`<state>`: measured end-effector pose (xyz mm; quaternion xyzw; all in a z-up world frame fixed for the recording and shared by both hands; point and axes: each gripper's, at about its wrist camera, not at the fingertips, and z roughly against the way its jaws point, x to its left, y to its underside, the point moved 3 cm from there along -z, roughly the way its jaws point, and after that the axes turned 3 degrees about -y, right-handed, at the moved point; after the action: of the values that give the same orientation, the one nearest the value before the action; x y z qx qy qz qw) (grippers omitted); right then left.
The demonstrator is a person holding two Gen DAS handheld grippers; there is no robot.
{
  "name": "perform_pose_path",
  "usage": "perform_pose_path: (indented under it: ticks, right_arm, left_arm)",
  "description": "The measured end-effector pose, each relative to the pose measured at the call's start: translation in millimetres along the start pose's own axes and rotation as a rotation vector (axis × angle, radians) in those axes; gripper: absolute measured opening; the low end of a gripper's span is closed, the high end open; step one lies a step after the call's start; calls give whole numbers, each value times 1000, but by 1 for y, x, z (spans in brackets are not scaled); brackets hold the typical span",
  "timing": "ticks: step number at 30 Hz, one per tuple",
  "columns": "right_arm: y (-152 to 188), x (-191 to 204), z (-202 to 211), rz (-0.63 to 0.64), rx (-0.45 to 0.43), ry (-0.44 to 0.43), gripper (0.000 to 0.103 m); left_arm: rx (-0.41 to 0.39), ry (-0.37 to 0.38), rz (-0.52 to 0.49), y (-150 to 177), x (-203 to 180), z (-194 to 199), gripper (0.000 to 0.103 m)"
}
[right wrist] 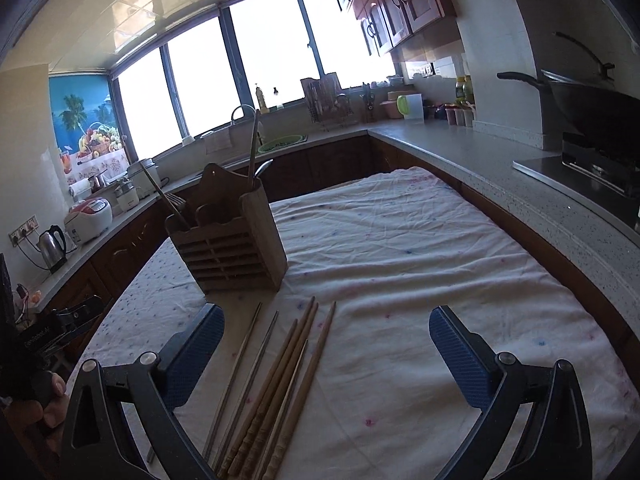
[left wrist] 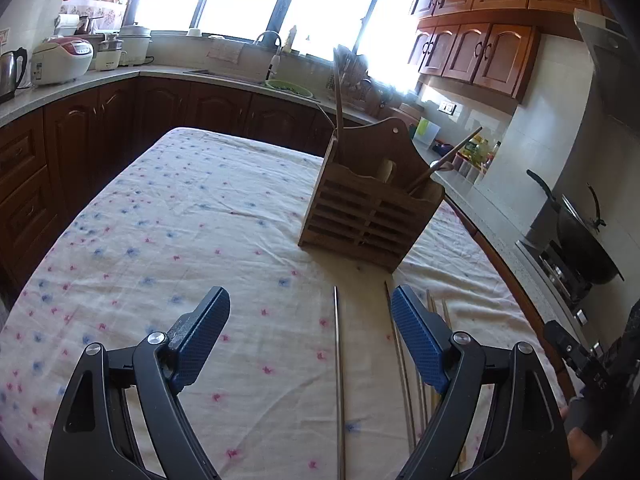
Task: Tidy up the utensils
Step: 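Close the left tool on a metal chopstick while the right tool grasps a wooden chopstick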
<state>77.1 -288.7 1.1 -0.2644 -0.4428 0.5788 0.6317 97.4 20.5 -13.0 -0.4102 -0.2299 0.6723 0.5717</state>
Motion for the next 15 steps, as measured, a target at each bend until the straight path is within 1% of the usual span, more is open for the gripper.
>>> perform_pose_path:
  ticks: [4, 12, 15]
  right_arm:
    - [14, -10, 0, -27, 29, 0, 103]
    - [24, -9, -5, -26, 55, -26, 102]
    - [24, -9, -8, -22, 63, -28, 97]
  left_arm:
    - [30, 1, -16, 11, -2, -4, 85]
    - [87, -11, -57, 23, -10, -15, 85]
    - [105, -16, -73, 25, -13, -20, 85]
